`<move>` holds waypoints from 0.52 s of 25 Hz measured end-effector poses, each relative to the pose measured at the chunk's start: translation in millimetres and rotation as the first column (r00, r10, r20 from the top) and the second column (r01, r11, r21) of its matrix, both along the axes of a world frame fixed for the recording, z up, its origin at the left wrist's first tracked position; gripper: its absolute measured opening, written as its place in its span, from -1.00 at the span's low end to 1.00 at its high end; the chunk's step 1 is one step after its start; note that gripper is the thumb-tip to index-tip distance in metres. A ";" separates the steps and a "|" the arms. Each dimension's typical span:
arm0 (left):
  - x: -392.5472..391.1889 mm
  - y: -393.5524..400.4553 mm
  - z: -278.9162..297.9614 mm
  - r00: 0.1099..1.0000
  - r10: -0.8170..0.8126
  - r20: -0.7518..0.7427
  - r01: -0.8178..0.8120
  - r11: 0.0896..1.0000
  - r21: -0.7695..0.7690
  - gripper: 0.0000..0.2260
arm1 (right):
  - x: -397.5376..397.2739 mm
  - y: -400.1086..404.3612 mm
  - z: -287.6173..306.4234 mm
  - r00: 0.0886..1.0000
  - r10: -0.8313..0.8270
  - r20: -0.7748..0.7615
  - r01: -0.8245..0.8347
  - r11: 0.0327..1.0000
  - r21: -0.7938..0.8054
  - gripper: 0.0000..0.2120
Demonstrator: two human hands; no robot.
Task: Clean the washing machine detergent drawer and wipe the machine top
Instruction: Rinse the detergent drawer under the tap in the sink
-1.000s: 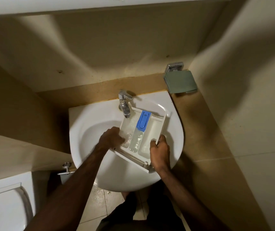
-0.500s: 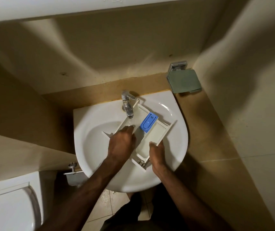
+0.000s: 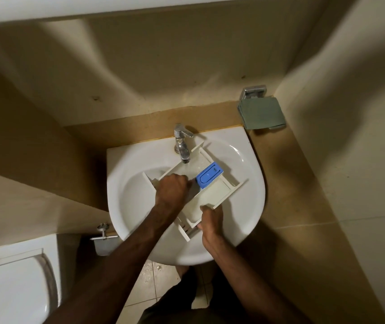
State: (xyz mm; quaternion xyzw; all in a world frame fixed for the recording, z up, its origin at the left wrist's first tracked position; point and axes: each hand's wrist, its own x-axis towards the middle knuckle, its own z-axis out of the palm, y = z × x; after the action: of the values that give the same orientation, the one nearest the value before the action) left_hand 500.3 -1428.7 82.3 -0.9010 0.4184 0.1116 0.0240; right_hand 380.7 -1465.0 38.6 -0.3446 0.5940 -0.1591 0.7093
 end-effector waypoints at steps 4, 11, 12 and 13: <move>-6.6 11.6 -12.6 0.994 -0.021 -0.111 0.012 0.997 -0.081 -0.64 | 3.0 7.4 -4.4 1.000 -0.020 0.010 0.020 1.000 -0.010 -0.49; -0.8 -5.2 -19.8 0.974 0.049 -0.222 -0.108 0.958 -0.265 -0.79 | -10.2 -1.8 6.5 0.997 0.027 0.076 -0.037 0.990 0.136 -0.66; 0.6 -3.1 -21.2 0.971 0.054 -0.233 -0.126 0.945 -0.303 -0.79 | -14.1 -7.2 13.3 0.994 0.078 0.075 -0.090 0.982 0.167 -0.68; 1.3 -1.4 -24.3 0.967 0.050 -0.250 -0.135 0.932 -0.337 -0.79 | -18.3 -14.6 19.9 0.990 0.119 0.075 -0.131 0.975 0.181 -0.65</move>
State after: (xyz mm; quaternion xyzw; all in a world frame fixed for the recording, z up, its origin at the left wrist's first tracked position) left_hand 501.5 -1430.1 58.0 -0.8898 0.3883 0.1428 -0.1927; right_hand 362.4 -1479.6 58.4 -0.3084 0.5605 -0.0692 0.7655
